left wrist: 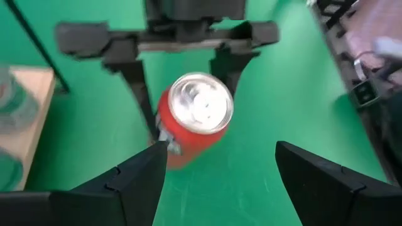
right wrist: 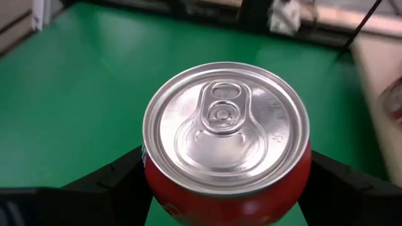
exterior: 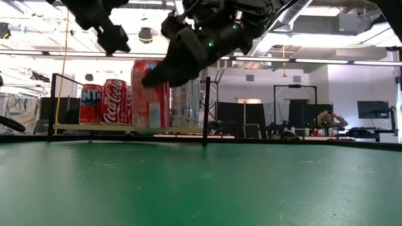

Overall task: Place canned beverage on shelf
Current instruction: Put the red soda can on the shelf aligned with the other red soda cans

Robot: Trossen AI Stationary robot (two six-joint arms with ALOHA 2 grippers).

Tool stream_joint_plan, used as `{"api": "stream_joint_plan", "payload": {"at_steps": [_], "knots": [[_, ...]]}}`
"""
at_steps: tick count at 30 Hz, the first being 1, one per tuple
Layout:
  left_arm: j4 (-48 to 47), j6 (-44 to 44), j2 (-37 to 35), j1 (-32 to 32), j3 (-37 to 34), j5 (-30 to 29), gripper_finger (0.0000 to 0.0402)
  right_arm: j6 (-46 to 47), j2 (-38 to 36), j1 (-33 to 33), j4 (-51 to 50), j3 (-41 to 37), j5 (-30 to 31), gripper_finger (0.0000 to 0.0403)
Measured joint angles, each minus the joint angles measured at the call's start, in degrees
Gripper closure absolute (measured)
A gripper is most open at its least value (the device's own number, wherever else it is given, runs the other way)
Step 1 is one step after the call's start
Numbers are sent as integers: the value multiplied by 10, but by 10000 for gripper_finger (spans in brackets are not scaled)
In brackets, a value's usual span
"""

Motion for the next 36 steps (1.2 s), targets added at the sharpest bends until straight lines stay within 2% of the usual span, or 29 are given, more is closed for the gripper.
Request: {"api": "stream_joint_plan", "payload": {"at_steps": [4,8,14,22,27,31,33,36], "knots": [[-1,-35,0,-41,-11,-68,123,4,15,8,-7,0,11,58],[-1,-57,0,-68,-17,-110,123,6,18,11,-4,0,12,48],[6,-59,0,-82,-17,-115,123,3,14,13,0,0,17,39],[5,0,0,-82,-17,-115,123,45,10,5,9,1,18,22],[18,25,0,-82,-17,-116,123,37,9,8,6,1,18,10],[22,4,0,-82,-17,-147,123,33,-24,7,-24,0,18,8],[13,-8,0,-82,-17,-167,123,22,-59,5,-77,0,19,10],[0,20,6,-81,-17,-153,123,16,-119,2,-160,-4,20,15]]}}
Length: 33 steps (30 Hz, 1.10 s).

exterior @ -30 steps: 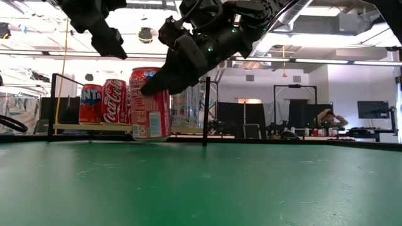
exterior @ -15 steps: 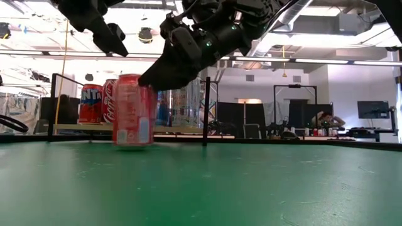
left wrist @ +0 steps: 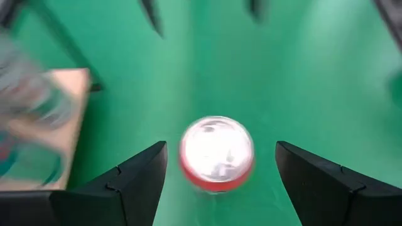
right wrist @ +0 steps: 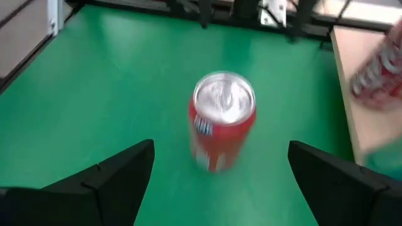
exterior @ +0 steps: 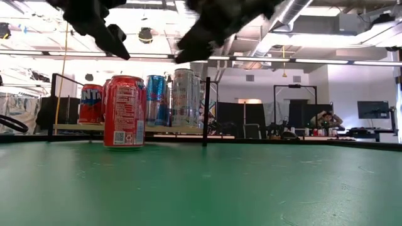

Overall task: Place canned beverage on shelf
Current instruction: Put the red soda can on the shelf aligned with the other red soda cans

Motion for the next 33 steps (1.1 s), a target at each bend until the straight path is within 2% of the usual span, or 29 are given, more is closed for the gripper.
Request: {"api": "stream_joint_plan", "payload": {"at_steps": [4,7,12,16,25,33], "knots": [[-2,93,30,0,0,60,123,3,-81,0,-58,-50,3,19],[2,152,62,6,0,89,123,27,-146,3,-58,-108,42,19],[43,206,99,23,6,93,123,63,-239,13,-15,-213,120,19],[60,215,111,34,10,96,123,83,-287,13,31,-273,134,19],[59,196,140,40,11,125,123,92,-307,11,49,-308,136,20],[67,229,172,40,11,112,123,91,-306,12,54,-309,136,20]]}}
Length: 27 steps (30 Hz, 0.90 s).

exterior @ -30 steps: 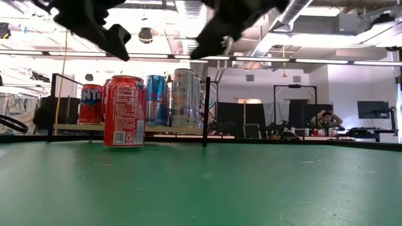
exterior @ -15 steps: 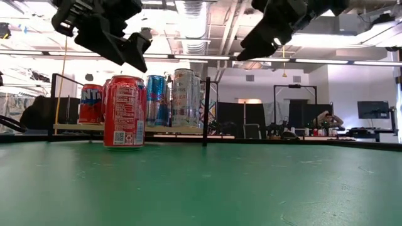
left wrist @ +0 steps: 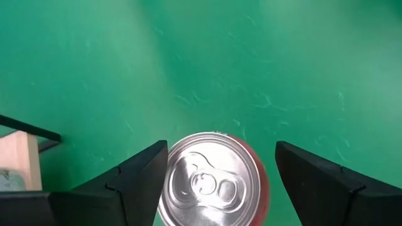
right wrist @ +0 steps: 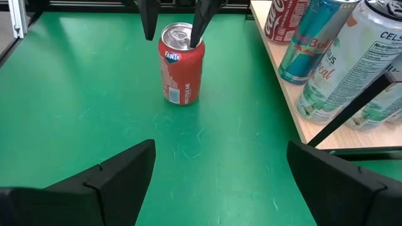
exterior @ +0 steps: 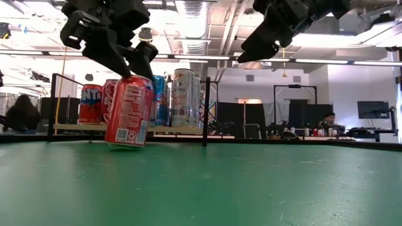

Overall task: Place canned beverage on shelf
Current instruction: Put the red soda can on the shelf aligned with the other red soda cans

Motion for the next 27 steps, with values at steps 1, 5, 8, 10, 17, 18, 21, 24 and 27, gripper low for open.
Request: {"api": "stream_joint_plan", "payload": {"at_steps": [1,5,8,10,17,18,21,24,27], "knots": [[0,4,0,0,0,0,123,0,0,0,0,0,0,20],[6,7,-8,0,0,0,123,0,0,1,-2,0,0,20],[-7,-1,-18,0,12,-3,123,0,0,1,-2,0,0,20],[0,-9,-24,0,21,-13,123,0,0,-1,-2,0,0,20],[61,-56,-24,-8,35,-15,123,-12,0,-11,-2,0,0,20],[71,-56,-24,-8,35,-21,123,-14,0,-12,-2,0,0,20],[106,-90,-20,-7,35,-36,123,-15,0,-12,-2,0,0,20],[132,-97,-19,-8,35,-39,123,-17,0,-12,-2,0,0,20],[145,-83,-19,-8,36,-39,123,-17,0,-11,-4,0,0,20]]}}
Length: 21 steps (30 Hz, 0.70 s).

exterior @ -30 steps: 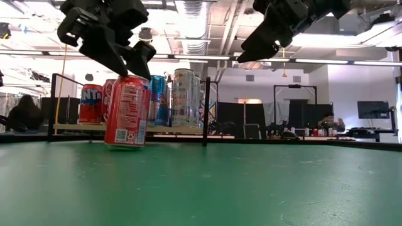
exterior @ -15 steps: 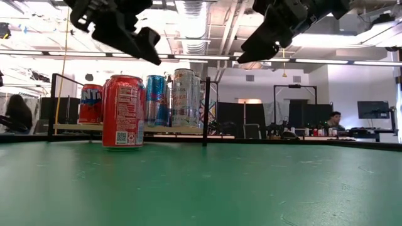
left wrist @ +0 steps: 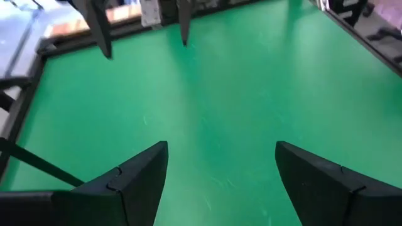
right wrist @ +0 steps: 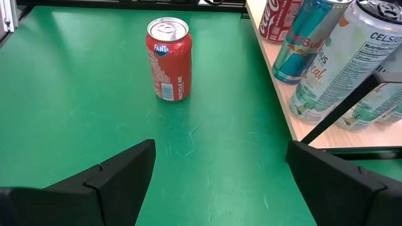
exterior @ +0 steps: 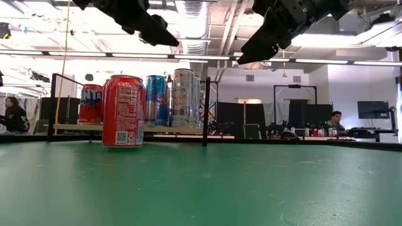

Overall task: Place canned beverage on shelf
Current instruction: Put the red soda can on the shelf aligned with the other red soda cans

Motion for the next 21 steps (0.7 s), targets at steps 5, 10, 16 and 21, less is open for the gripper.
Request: {"api": "stream_joint_plan", "payload": {"at_steps": [5,10,16,21], "knots": [[20,-21,0,2,0,-19,122,0,0,1,-13,0,0,20],[20,-46,0,3,0,-39,101,-10,0,1,-19,0,0,20],[24,-81,11,3,0,-75,47,-10,0,1,-20,0,0,20],[14,-107,12,3,1,-87,8,-9,0,1,-22,0,0,20]]}}
